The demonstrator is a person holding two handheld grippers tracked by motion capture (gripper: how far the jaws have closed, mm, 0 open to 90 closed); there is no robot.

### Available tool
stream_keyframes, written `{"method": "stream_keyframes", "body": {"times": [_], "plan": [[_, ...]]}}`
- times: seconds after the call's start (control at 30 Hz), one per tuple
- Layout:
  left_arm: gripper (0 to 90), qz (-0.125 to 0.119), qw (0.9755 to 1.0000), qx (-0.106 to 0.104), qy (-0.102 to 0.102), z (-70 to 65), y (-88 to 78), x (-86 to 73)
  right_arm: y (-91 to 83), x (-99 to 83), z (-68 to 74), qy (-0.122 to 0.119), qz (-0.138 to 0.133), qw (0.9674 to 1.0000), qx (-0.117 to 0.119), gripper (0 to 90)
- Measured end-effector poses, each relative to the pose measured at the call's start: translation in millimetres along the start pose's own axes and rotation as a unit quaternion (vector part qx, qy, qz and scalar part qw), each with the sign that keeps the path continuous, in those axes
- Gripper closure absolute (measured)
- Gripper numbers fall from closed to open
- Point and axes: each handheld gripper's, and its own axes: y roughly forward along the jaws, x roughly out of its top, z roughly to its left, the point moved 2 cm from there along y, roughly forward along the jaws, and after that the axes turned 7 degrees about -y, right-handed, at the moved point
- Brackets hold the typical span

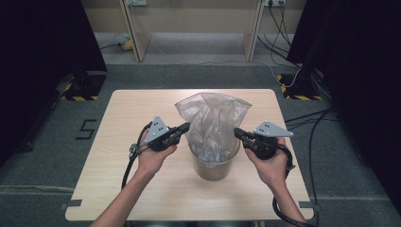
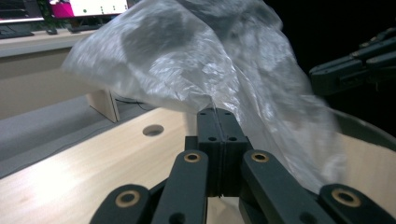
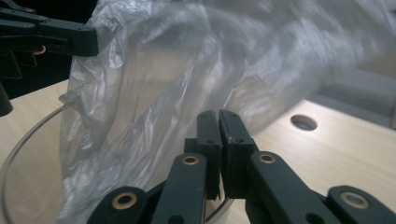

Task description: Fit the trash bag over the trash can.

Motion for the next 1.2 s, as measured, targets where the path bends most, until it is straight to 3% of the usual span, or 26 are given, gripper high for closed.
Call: {"method": "stream_keyframes", "body": {"times": [0.13, 0.27, 0.37, 0.47, 0.6, 0.73, 0.83, 1.03, 1.1, 1.2], "plan": [[88.3, 0.000, 1.0000, -0.008, -0.002, 0.9, -5.2, 0.9, -7.8, -0.8, 0.2, 0.011, 0.002, 0.9999, 0.005, 73.0], [69.2, 0.003, 0.9998, -0.005, -0.020, 2.2, -3.0, 4.9, -17.3, 11.0, -11.9, 0.042, -0.015, 0.9989, -0.012, 62.8], [60.6, 0.008, 0.9991, -0.005, -0.041, 3.1, 2.2, 6.3, -14.5, 18.2, -21.7, 0.061, -0.012, 0.9978, -0.023, 59.1], [58.5, 0.005, 0.9981, -0.007, -0.062, 4.7, 7.6, 6.4, -2.7, 23.4, -28.4, 0.069, 0.002, 0.9971, -0.030, 57.0], [61.8, 0.009, 0.9976, -0.001, -0.069, 9.3, 12.2, 5.6, 14.3, 29.2, -37.6, 0.090, 0.024, 0.9951, -0.033, 53.6], [68.2, 0.013, 0.9981, 0.003, -0.061, 11.5, 15.2, 7.3, 26.8, 32.0, -44.8, 0.104, 0.045, 0.9926, -0.045, 48.9], [73.0, 0.023, 0.9984, 0.008, -0.051, 12.3, 18.1, 8.3, 34.0, 31.1, -48.5, 0.120, 0.060, 0.9891, -0.060, 46.0], [79.7, 0.034, 0.9980, 0.012, -0.052, 14.3, 21.2, 8.3, 38.1, 22.1, -55.8, 0.159, 0.077, 0.9806, -0.085, 43.9], [81.3, 0.040, 0.9979, 0.013, -0.050, 14.3, 22.6, 8.4, 38.9, 19.4, -57.4, 0.169, 0.078, 0.9793, -0.079, 45.8], [83.5, 0.044, 0.9976, 0.016, -0.051, 15.3, 25.6, 7.7, 40.4, 16.3, -57.3, 0.181, 0.083, 0.9783, -0.057, 59.0]]}}
